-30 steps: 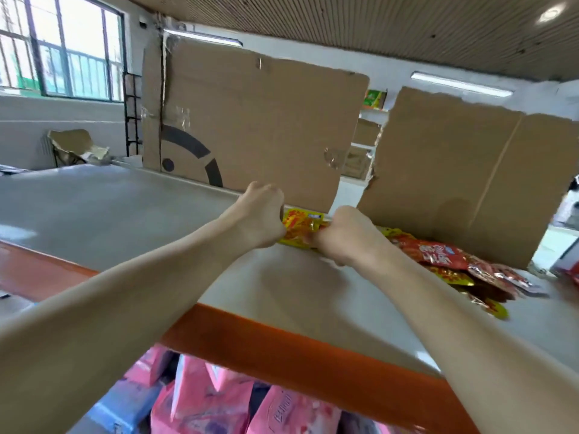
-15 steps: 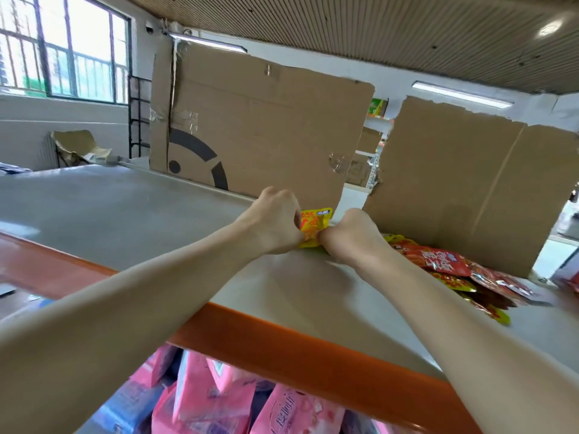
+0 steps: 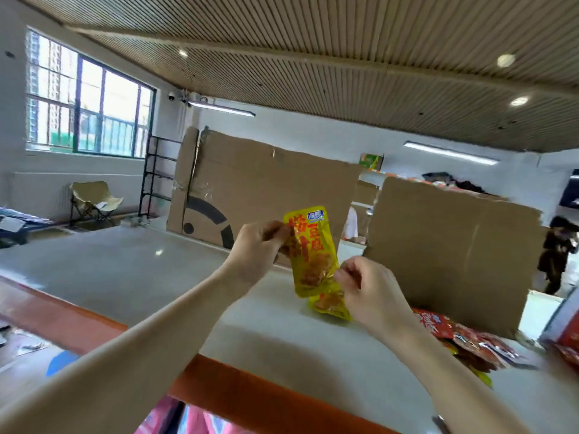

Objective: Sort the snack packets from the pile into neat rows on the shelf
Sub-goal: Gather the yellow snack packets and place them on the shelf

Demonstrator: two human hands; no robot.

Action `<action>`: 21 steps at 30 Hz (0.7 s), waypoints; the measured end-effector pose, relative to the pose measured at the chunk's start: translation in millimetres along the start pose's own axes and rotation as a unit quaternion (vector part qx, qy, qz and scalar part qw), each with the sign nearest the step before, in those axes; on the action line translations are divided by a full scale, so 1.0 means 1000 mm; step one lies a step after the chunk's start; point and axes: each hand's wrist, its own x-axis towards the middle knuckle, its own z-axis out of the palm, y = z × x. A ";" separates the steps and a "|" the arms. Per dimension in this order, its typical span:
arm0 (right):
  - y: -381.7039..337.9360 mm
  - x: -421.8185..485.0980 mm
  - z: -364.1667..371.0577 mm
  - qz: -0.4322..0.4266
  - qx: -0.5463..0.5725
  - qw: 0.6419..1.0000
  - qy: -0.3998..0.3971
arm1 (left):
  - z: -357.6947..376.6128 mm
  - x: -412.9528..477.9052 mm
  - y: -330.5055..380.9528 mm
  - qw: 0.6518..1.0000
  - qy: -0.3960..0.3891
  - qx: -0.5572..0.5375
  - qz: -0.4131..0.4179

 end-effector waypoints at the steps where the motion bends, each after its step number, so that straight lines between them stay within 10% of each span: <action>1: 0.001 -0.003 -0.009 -0.003 0.012 1.000 0.002 | 0.001 -0.003 0.005 1.000 -0.012 0.001 0.016; 21: 0.114 -0.153 -0.193 0.105 0.057 0.990 0.080 | 0.211 -0.120 0.122 0.969 -0.209 -0.042 0.124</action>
